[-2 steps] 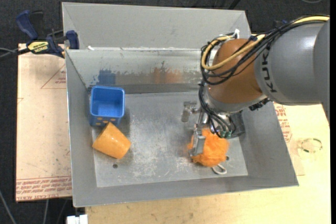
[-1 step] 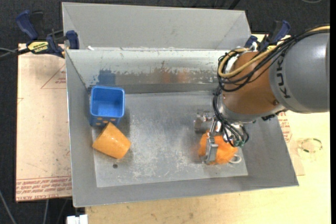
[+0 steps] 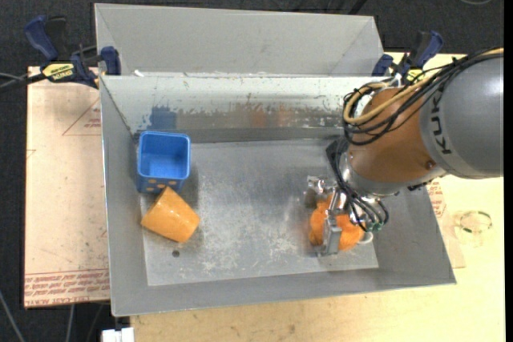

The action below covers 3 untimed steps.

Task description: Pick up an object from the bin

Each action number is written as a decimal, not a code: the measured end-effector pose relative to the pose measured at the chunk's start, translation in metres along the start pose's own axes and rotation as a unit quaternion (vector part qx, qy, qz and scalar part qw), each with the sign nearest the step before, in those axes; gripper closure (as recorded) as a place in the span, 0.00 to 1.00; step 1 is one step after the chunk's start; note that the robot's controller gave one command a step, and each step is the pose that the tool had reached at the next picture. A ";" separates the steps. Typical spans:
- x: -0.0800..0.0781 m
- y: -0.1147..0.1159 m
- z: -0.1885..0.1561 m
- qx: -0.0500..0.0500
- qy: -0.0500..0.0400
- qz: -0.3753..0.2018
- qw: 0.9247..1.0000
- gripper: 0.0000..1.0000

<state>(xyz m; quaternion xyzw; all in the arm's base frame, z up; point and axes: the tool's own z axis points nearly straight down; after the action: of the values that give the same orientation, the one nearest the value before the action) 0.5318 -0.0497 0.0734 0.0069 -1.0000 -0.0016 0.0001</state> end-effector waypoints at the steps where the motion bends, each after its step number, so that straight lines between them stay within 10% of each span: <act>1: 0.019 -0.016 0.004 -0.001 -0.004 -0.053 0.999 1.00; 3: 0.026 -0.011 -0.035 -0.002 0.000 -0.063 0.998 1.00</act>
Offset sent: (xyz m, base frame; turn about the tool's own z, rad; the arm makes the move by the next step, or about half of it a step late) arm 0.0000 0.0000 0.0000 0.0000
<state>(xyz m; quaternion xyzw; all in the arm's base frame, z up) 0.5062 -0.0615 0.1085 0.0703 -0.9975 -0.0034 0.0001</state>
